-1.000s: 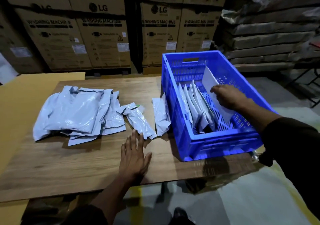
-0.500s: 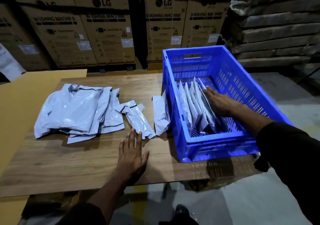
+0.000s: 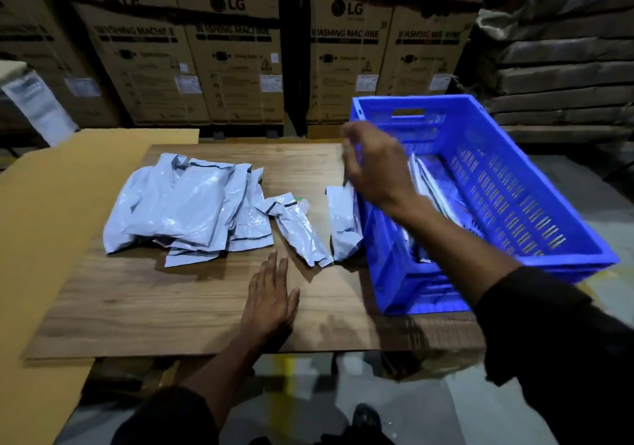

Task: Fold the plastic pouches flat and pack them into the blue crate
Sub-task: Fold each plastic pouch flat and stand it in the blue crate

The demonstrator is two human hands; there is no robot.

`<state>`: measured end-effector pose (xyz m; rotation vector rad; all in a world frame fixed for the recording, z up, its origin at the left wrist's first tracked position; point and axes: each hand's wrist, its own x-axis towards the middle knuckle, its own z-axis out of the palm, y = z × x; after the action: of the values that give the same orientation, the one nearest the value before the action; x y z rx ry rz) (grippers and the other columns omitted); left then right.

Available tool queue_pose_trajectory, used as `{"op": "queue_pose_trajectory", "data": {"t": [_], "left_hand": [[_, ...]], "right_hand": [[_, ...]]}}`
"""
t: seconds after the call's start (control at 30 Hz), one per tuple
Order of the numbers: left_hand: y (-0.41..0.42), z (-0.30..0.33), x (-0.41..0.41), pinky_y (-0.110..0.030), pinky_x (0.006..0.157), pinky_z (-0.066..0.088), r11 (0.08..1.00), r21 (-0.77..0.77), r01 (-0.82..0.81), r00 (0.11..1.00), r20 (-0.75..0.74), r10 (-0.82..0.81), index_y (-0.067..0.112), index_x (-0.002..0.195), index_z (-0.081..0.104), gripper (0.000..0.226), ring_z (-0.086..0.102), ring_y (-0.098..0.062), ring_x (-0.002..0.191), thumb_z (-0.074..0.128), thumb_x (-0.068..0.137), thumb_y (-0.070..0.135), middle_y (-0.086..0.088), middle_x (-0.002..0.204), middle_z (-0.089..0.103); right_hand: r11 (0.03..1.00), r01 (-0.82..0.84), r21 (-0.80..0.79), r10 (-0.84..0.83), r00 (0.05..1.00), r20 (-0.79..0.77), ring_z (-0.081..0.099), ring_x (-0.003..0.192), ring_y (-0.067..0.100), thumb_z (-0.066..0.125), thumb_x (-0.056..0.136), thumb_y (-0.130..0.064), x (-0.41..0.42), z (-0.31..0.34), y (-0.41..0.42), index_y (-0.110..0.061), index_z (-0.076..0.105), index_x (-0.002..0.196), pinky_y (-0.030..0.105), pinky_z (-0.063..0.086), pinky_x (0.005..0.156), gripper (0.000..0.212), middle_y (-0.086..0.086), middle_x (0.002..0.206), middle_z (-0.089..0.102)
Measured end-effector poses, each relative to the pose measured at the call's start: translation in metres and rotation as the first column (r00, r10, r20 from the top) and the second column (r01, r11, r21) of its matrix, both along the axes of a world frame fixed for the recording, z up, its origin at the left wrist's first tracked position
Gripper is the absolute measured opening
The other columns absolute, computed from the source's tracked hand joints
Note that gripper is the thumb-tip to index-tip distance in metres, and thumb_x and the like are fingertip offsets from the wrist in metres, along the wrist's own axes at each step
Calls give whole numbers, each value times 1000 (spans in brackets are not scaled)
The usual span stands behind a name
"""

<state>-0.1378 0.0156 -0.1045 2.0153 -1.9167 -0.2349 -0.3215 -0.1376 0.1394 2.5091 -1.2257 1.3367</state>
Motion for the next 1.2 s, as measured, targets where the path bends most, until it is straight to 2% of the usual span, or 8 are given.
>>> {"op": "queue_pose_trajectory", "data": {"t": [0.2, 0.33, 0.43, 0.5, 0.6, 0.8, 0.93, 1.2], "left_hand": [[25, -7, 57, -55, 100, 50, 991, 83, -102, 990, 109, 93, 2, 141, 52, 68, 55, -45, 127, 41, 92, 48, -26, 151, 46], [44, -10, 83, -53, 104, 48, 992, 49, -117, 984, 141, 109, 4, 142, 53, 69, 53, -43, 132, 42, 92, 49, -24, 150, 48], [50, -12, 92, -53, 106, 47, 997, 42, -67, 989, 137, 61, 4, 144, 49, 69, 48, -40, 137, 43, 92, 48, -23, 153, 44], [52, -7, 93, -55, 104, 48, 999, 24, -28, 990, 141, 24, 7, 145, 45, 69, 44, -38, 140, 44, 90, 48, -21, 155, 43], [48, 4, 93, -56, 107, 45, 996, -33, 84, 978, 194, -76, 10, 148, 38, 73, 35, -36, 143, 45, 85, 47, -20, 158, 38], [28, 20, 89, -56, 118, 21, 956, -92, 279, 876, 431, -214, 8, 151, 41, 75, 33, -34, 148, 54, 85, 41, -16, 162, 35], [24, 10, 89, -51, 114, 31, 932, 21, 363, 826, 455, -332, 5, 142, 52, 60, 59, -30, 129, 47, 88, 30, -13, 140, 61], [41, 13, 101, -48, 99, 53, 954, 52, 297, 878, 379, -294, 4, 143, 47, 61, 64, -32, 122, 35, 84, 15, -15, 136, 63]], "right_hand": [[853, 91, 513, 113, 929, -352, 59, 112, 37, 43, 97, -34, 78, -126, 34, -10, 52, 130, 44, 47, 88, 42, 15, 127, 59], [824, 281, 492, 21, 852, -523, 50, 128, 40, 55, 90, -38, 87, -197, 26, -4, 35, 148, 48, 43, 101, 70, 24, 145, 44], [820, 280, 499, 10, 865, -502, 58, 109, 41, 54, 84, -19, 89, -210, 32, -8, 45, 139, 48, 49, 88, 57, 18, 121, 55], [839, 252, 483, 9, 880, -474, 60, 103, 41, 58, 81, -9, 83, -210, 45, -4, 48, 132, 47, 48, 83, 53, 20, 113, 61], [830, 183, 527, 64, 907, -417, 50, 128, 41, 61, 81, -7, 67, -204, 77, -3, 43, 143, 49, 41, 103, 65, 24, 136, 55], [843, -87, 532, 301, 894, -332, 34, 145, 26, 48, 69, -5, 31, -210, 136, -24, 44, 140, 51, 19, 117, 74, 2, 152, 47], [781, -108, 615, 394, 849, -351, 19, 152, 18, 40, 71, -10, 29, -196, 135, -17, 47, 144, 43, 3, 122, 74, -3, 159, 35], [802, -50, 596, 455, 697, -555, -4, 154, 14, 42, 96, -12, 39, -186, 121, -19, 12, 160, 42, -3, 123, 70, -6, 167, 1]]}}
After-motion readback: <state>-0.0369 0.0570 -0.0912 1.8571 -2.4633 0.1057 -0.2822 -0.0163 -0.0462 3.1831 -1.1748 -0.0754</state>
